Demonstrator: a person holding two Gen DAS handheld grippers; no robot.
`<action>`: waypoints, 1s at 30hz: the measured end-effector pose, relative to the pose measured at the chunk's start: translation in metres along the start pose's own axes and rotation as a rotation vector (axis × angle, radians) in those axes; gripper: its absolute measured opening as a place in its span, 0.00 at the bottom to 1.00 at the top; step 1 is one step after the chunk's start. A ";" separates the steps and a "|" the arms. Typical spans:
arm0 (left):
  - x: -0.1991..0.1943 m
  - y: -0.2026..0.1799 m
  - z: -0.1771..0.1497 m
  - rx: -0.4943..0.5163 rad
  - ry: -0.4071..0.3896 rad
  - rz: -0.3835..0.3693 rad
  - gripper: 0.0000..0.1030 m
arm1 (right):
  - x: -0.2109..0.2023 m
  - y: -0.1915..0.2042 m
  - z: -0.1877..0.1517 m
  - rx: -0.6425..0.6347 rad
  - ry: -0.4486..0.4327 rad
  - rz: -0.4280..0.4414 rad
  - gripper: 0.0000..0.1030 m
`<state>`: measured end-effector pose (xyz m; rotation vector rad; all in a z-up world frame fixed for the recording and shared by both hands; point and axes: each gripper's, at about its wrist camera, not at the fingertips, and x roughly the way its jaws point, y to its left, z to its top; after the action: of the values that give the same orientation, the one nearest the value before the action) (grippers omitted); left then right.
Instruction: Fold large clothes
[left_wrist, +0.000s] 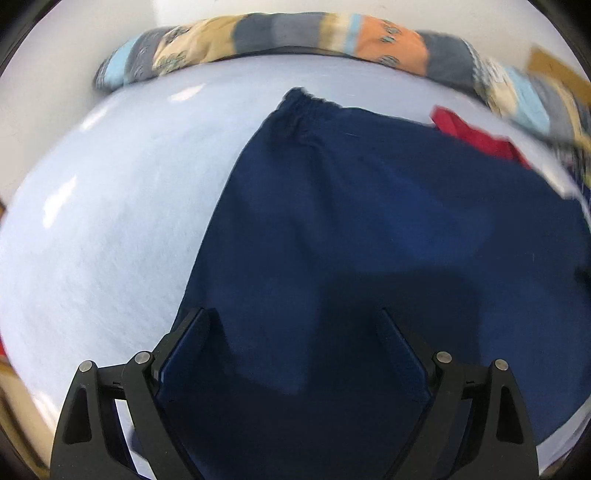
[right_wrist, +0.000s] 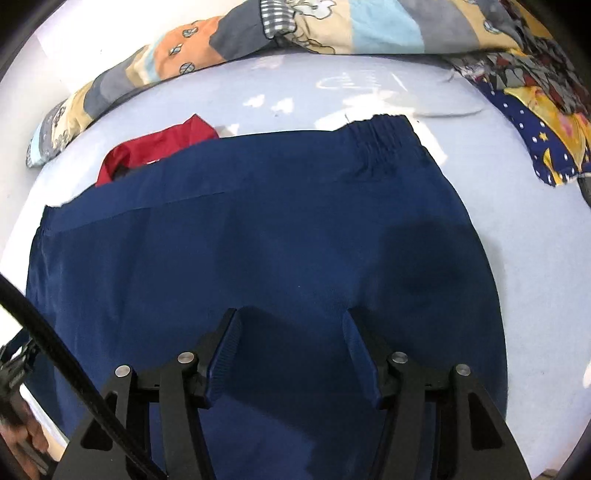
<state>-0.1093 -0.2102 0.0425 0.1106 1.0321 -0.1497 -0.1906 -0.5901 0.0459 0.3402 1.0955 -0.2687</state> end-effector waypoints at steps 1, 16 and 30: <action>-0.003 -0.003 0.001 0.003 -0.005 0.009 0.88 | -0.003 -0.001 0.001 0.012 -0.001 0.011 0.60; -0.004 0.014 0.002 -0.045 0.049 -0.008 0.88 | -0.015 -0.091 -0.036 0.258 -0.013 0.068 0.64; -0.040 0.007 -0.013 0.028 -0.044 -0.025 0.88 | -0.070 -0.030 -0.064 0.154 -0.091 0.271 0.63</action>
<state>-0.1391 -0.1984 0.0707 0.1197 0.9879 -0.1887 -0.2851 -0.5892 0.0784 0.6030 0.9284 -0.1257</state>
